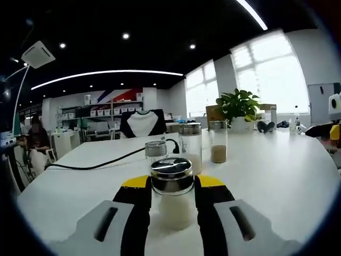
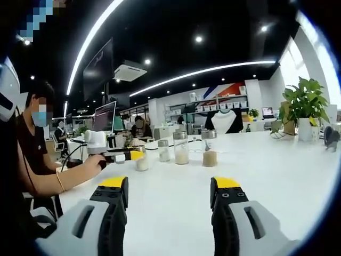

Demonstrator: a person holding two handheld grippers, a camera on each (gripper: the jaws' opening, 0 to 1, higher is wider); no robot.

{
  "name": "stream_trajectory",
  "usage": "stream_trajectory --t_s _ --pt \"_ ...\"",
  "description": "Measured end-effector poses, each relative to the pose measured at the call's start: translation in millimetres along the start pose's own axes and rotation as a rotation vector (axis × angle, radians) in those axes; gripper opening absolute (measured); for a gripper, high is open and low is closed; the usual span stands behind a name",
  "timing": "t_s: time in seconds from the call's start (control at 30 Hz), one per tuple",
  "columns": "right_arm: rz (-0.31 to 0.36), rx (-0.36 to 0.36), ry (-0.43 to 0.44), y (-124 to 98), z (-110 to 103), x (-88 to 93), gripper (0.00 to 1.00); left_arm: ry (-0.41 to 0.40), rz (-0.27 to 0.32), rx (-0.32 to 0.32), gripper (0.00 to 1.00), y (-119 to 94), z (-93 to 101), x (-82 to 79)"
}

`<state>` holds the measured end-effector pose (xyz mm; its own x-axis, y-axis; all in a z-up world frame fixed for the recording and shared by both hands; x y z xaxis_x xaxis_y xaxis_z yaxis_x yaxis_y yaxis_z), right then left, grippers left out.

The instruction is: Rotate the seasoning bottle until the label or dispensing opening points toward the visible target arrow and the bottle remains upright within the marked orientation range

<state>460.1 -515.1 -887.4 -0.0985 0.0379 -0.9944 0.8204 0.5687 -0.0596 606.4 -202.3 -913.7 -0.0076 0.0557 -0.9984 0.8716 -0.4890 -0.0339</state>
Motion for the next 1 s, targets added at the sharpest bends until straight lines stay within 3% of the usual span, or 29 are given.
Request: stream_trajectory --t_s 0.43,0.57,0.67,1.0 --pt "-0.009 -0.031 -0.002 6 -4 1.5 0.61 -0.014 0.003 0.007 0.35 4 4.1 -0.1" --pt "-0.004 -0.022 -0.003 6 0 0.7 0.61 0.017 -0.062 -0.006 0.38 12 4.5 5.5" --pt "0.001 -0.022 0.000 6 1 0.0 0.61 0.016 -0.070 -0.024 0.47 16 1.7 6.8" --pt "0.008 0.006 0.009 1 11 2.7 0.60 0.010 -0.069 -0.008 0.39 27 1.2 7.4"
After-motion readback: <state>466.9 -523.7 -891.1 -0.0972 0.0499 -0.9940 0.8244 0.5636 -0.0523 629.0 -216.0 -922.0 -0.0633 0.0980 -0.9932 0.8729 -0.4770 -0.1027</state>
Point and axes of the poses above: the point that each gripper's makers call its tool centre point, and the gripper's own axes: y roughly forward along the fingers, z roughly to its right, x roughly out of its underside, the point moved 7 cm from there along -y, roughly backward along the fingers, and after that the axes turned 3 degrees about x, right-handed, at the moved point
